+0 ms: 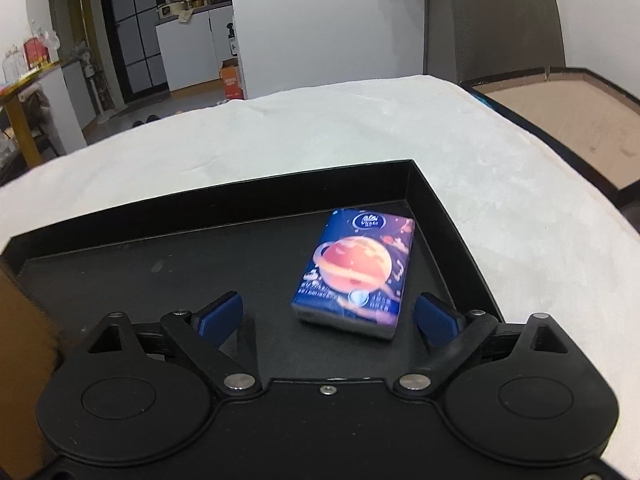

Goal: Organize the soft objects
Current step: 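Move the right gripper to the tissue pack and grasp it, then carry the tissue pack into the box and open the right gripper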

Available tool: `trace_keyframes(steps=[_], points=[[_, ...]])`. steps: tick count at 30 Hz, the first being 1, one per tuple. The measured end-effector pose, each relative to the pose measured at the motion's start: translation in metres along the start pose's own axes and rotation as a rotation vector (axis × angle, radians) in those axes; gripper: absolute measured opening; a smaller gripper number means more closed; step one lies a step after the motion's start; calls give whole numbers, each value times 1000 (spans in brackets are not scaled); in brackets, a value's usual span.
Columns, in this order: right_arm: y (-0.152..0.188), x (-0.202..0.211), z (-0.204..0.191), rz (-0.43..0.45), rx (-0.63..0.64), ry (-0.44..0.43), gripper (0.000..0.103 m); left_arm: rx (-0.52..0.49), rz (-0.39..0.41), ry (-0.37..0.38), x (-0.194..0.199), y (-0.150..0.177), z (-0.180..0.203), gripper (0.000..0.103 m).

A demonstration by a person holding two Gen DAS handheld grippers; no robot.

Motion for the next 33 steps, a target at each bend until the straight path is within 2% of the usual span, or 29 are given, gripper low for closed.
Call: trace_keyframes(steps=[3,7,10,11,12,13,21,33], points=[[2,-4,-1,5,39,36,95,11,-1,-2,-1,1,-1,78],[-2,-7,-2,16,46,39,95,7,0,2,-2,3,1,78],[-6,-10,-1,14,32,54,89,17,-2,3,-3,3,-1,78],[-7,-9,0,17,28,59,78,23,-2,1,-2,4,-2,78],[-9,-9,2,20,26,65,60,25,-2,1,-2,4,-3,78],[-10,-7,3,22,26,77,54,26,-2,1,-1,5,-3,78],[1,11,11,1,14,34,53,26,4,12,0,4,-4,78],[2,49,7,34,20,-62,54,46,16,21,4,4,-12,78]])
Point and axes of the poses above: each gripper's, at about its wrist camera, not at the fingertips, and x roughly against the way its jaws point, z to its right, y to its underside, the point moved 9 cm from there along -x, roughly the way its jaws point, and after that the axes turned 12 degrees about y, right-handed, at the moved point
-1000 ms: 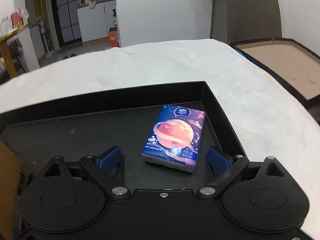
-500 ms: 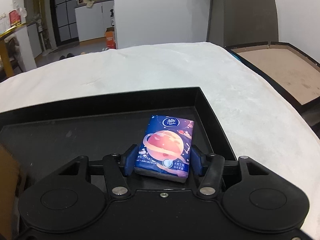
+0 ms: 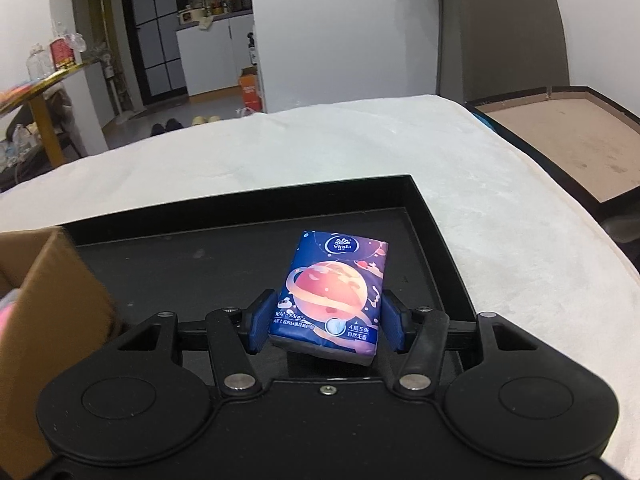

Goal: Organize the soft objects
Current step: 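Carry the tissue pack into the box and open the right gripper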

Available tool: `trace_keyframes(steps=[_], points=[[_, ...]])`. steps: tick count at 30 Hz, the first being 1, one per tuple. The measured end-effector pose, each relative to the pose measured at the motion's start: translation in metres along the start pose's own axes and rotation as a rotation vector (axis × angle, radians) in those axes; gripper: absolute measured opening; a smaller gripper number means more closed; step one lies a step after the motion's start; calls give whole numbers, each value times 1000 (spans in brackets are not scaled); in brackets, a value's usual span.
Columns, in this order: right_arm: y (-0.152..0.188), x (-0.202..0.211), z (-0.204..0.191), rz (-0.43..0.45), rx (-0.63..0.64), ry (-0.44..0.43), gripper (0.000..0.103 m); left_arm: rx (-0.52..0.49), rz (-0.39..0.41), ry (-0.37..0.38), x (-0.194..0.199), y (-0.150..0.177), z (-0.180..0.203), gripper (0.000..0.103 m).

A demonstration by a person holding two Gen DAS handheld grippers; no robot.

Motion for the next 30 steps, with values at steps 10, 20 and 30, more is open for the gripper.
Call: trace_keyframes(steps=[10,20,30], points=[[-21,50,-27,70,13,-136,54,8,10,65,6,-1,-3,78],[-40,94,-71,122,65,-285,54,13,33,112,11,-4,-16,78],[-51,113,-107,145,113,-347,54,34,53,172,14,-8,-27,75]])
Point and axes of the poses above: each gripper's, at about its wrist camera, not at the fingertips, and x roughly against the way its jaws point, z to its right, y to its underside, the point moved 9 cm from there along -x, roughly the way its jaws point, and after that the axes turned 12 degrees about y, right-handed, at the moved point
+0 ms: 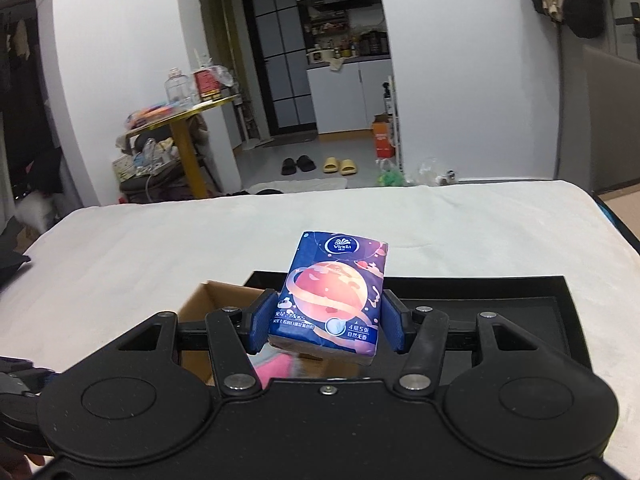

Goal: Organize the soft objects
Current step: 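Carry the tissue pack into the box and open the right gripper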

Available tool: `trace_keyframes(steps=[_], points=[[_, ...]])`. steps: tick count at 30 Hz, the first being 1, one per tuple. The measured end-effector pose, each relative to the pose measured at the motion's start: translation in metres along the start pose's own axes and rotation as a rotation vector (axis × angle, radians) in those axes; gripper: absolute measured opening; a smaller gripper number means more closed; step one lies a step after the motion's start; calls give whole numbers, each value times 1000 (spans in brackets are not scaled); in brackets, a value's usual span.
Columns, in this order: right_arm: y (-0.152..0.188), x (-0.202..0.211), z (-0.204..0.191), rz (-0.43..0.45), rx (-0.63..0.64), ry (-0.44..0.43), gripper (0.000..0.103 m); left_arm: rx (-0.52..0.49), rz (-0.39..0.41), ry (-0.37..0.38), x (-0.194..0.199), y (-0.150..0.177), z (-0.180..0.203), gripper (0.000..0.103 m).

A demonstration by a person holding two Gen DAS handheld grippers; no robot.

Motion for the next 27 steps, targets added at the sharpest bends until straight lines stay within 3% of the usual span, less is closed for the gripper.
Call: trace_keyframes(steps=[4,7,12,14,23,27], points=[[0,2,-15,-8,24,-24,54,23,5,30,0,1,-4,69],[1,2,-24,-16,40,-38,54,40,0,59,0,2,-5,57],[3,4,-37,-24,48,-67,54,78,-24,112,-6,7,-9,21],[3,4,-41,-23,61,-68,54,98,-47,133,-11,9,-9,13],[14,3,-54,-51,83,-92,55,145,-64,152,-16,14,-18,12],[28,-3,-69,-122,154,-145,63,155,-66,154,-17,14,-19,12]])
Point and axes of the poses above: each gripper's, at about its wrist camera, not at the fingertips, and x roughly against the way its jaws point, z to its right, y to its underside, the point moved 9 cm from there along -x, roughly the way its jaws point, and after that the axes turned 12 degrees about y, right-handed, at the moved point
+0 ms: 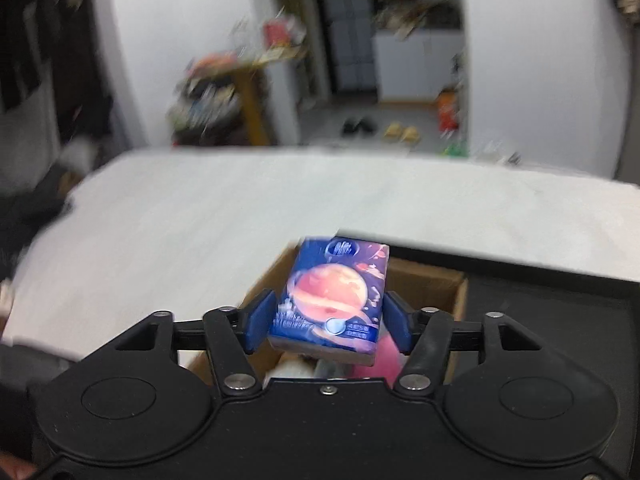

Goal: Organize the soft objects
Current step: 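Carry the tissue pack into the box and open the right gripper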

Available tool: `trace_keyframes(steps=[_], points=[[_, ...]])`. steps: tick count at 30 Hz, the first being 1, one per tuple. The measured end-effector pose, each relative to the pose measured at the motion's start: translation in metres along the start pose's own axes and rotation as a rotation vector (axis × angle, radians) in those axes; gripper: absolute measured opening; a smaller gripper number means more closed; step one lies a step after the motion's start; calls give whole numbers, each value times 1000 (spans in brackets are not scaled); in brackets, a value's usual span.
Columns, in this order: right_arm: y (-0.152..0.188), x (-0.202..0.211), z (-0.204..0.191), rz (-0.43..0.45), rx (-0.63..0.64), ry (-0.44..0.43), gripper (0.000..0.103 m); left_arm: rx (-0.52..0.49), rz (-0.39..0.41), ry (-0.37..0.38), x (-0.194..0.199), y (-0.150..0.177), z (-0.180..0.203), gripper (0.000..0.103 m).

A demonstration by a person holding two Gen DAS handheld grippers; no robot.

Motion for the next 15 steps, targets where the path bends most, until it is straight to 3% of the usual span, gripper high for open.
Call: trace_keyframes(steps=[15], points=[[17,31,17,-41,-76,-26,63,-44,-7,-46,3,-4,12,16]])
Point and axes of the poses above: each gripper's, at about its wrist camera, not at the fingertips, and x roughly against the way its jaws point, z to its right, y to its underside, the point moved 9 cm from there along -x, roughly the way its jaws point, and after that the axes turned 12 degrees about y, right-handed, at the moved point
